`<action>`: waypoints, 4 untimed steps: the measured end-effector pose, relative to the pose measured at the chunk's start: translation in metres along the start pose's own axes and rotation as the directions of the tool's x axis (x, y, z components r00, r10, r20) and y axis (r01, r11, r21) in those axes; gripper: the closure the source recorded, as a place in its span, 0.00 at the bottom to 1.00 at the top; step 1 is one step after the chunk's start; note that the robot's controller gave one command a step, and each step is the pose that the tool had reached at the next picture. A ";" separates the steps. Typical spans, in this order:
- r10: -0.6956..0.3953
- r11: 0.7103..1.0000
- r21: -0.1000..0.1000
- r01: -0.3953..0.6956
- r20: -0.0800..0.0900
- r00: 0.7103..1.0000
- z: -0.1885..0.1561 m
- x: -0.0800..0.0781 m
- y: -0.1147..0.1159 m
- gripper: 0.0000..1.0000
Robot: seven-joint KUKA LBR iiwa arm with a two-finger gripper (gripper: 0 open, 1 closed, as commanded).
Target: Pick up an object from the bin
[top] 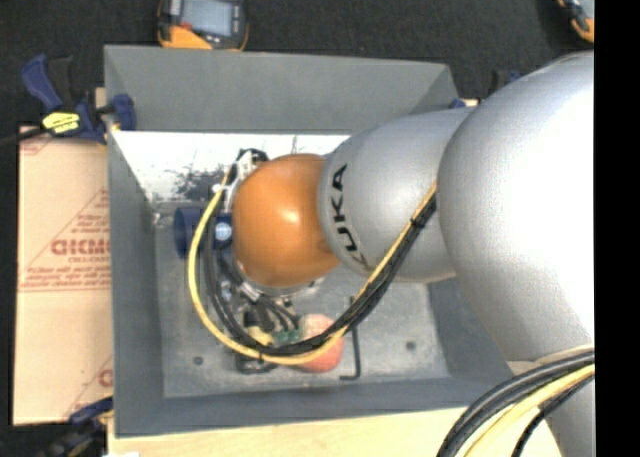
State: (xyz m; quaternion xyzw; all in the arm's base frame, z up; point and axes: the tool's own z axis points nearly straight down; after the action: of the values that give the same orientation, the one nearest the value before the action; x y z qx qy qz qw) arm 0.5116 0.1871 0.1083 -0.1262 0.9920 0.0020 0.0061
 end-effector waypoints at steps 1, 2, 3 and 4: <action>0.002 1.000 0.000 -0.002 0.000 1.000 0.000 0.000 0.000 1.00; 0.076 0.997 -0.001 -0.076 0.002 0.997 0.027 0.020 -0.041 1.00; 0.069 0.998 -0.003 -0.069 0.002 0.998 0.033 0.018 -0.060 1.00; -0.106 0.994 -0.001 0.106 0.004 0.994 0.012 0.025 -0.049 1.00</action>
Offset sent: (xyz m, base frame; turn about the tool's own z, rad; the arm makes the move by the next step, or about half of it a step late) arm -0.0124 -0.0610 -0.0383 0.1029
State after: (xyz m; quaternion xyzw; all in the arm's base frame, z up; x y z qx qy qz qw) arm 0.4993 0.1336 0.0961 -0.1788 0.9838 0.0027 0.0082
